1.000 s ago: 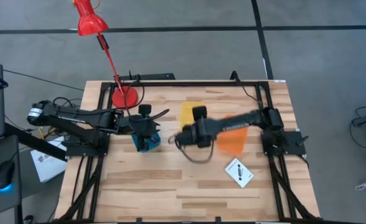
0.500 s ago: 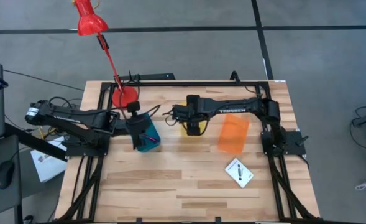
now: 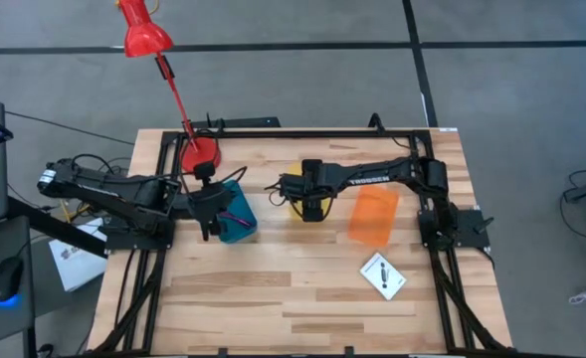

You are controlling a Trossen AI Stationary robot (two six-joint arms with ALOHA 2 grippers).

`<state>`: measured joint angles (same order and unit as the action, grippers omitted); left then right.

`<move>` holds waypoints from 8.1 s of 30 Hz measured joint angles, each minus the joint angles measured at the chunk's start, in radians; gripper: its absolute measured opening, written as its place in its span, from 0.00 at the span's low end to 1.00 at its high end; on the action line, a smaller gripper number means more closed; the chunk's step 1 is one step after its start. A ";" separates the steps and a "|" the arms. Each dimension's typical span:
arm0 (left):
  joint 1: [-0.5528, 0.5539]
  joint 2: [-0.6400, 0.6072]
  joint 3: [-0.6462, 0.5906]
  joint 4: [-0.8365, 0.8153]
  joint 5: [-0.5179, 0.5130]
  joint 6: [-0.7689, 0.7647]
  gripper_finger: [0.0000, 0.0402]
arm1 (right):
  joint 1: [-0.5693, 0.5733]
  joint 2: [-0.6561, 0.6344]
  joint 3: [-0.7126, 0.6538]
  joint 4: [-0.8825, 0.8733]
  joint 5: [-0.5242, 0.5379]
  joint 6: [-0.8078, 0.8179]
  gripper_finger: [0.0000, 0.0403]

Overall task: Pick and place items into bin
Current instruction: Put the pink charger adapter into the yellow bin, then put the card reader box into the orange bin

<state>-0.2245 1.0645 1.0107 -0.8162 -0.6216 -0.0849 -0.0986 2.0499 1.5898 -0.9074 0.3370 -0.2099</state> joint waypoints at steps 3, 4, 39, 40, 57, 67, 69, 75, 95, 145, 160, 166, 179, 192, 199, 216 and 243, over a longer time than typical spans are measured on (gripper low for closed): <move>-0.002 0.000 0.000 0.000 0.001 -0.006 0.03 | 0.000 0.000 -0.011 0.003 -0.001 0.009 0.51; -0.002 0.000 0.000 -0.001 0.001 -0.009 0.03 | 0.000 0.000 -0.011 0.005 0.000 0.014 0.51; -0.002 0.000 0.000 0.002 -0.012 -0.032 0.03 | -0.020 0.000 -0.091 0.096 -0.078 0.071 0.50; -0.002 0.000 0.000 0.002 -0.012 -0.033 0.03 | -0.022 0.004 -0.091 0.097 -0.078 0.077 0.50; -0.002 0.001 0.000 0.003 -0.014 -0.033 0.03 | -0.002 0.091 -0.027 0.102 -0.030 0.020 0.62; -0.002 0.001 0.000 0.003 -0.014 -0.033 0.03 | -0.004 0.097 -0.017 0.070 -0.050 0.023 0.66; -0.002 0.001 0.000 0.003 -0.014 -0.033 0.03 | -0.004 0.099 0.007 0.010 -0.047 0.018 0.66; -0.002 0.001 0.000 0.003 -0.014 -0.033 0.03 | -0.004 0.100 0.132 -0.124 -0.044 0.038 0.66; -0.002 0.001 0.000 0.003 -0.014 -0.074 0.03 | 0.179 0.014 0.652 -0.667 0.019 0.402 0.66; -0.002 0.003 0.000 -0.091 0.024 -0.231 0.03 | 1.004 -0.557 -0.452 -0.414 0.005 1.972 0.66; -0.002 0.003 0.000 -0.091 0.042 -0.231 0.03 | 0.857 -0.557 -0.452 -0.140 -0.070 1.599 0.66; -0.002 0.003 0.000 -0.091 0.042 -0.261 0.03 | 0.856 -0.557 -0.451 -0.061 -0.066 1.475 0.66; -0.002 0.003 0.000 -0.092 0.043 -0.253 0.03 | 0.888 -0.556 -0.451 0.079 -0.121 1.414 0.66; -0.002 0.003 0.000 -0.091 0.043 -0.253 0.03 | 0.967 -0.436 -0.518 0.043 -0.262 1.445 0.66; -0.002 0.003 0.000 -0.091 0.042 -0.252 0.03 | 0.949 -0.247 -0.521 -0.064 -0.529 1.428 0.66; 0.004 0.003 0.001 0.076 0.003 -0.233 0.03 | 0.946 -0.246 -0.408 -0.181 -0.482 1.417 0.66; 0.078 0.758 0.184 0.945 0.747 0.079 0.32 | 1.002 -0.262 -0.427 -0.252 -0.209 1.638 0.66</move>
<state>-0.1464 1.8227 1.1947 0.1288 0.1257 -0.0054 0.9031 1.7878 1.1629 -1.1596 0.1277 1.4281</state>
